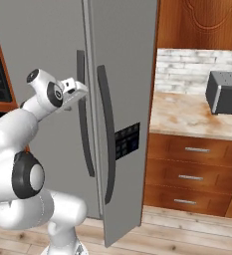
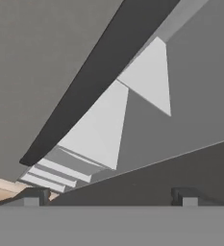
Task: There is a bowl on the dining counter. Grab a lemon wedge from the fridge and place it in the bowl. Then get the liquor bottle and glass cup from the cabinet and place them next to the bowl.
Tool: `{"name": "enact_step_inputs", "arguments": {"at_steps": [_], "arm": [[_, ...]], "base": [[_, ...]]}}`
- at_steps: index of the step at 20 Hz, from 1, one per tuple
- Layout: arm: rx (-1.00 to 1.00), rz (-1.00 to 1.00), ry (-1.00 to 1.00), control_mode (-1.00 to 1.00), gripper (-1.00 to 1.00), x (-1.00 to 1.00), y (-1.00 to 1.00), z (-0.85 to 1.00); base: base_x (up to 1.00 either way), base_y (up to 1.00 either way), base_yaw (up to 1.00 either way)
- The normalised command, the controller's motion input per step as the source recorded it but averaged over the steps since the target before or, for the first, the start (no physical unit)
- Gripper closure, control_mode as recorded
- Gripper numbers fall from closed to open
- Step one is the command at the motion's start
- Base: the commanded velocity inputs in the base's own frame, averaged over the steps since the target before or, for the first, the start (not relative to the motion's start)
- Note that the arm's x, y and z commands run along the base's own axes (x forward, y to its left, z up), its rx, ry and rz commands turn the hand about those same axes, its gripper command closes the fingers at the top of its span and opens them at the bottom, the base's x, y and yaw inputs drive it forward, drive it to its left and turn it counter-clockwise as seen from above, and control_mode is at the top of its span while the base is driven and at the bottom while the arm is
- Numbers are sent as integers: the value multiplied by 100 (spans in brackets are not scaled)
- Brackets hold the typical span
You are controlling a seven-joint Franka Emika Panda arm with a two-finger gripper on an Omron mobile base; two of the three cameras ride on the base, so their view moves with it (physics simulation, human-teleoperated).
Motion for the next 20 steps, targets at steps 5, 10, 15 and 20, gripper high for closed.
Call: {"name": "enact_step_inputs", "arguments": {"at_steps": [5,10,15,20], "arm": [[0,-6,5,-100,-100,16,-24,-17],[0,-3,6,-100,-100,1,-39,-12],[0,-1,1,-100,-100,-8,-42,-8],[0,-3,0,-100,-100,-45,-40,-2]], "base": [[0,0,0],[0,0,0],[0,0,0],[0,0,0]]}}
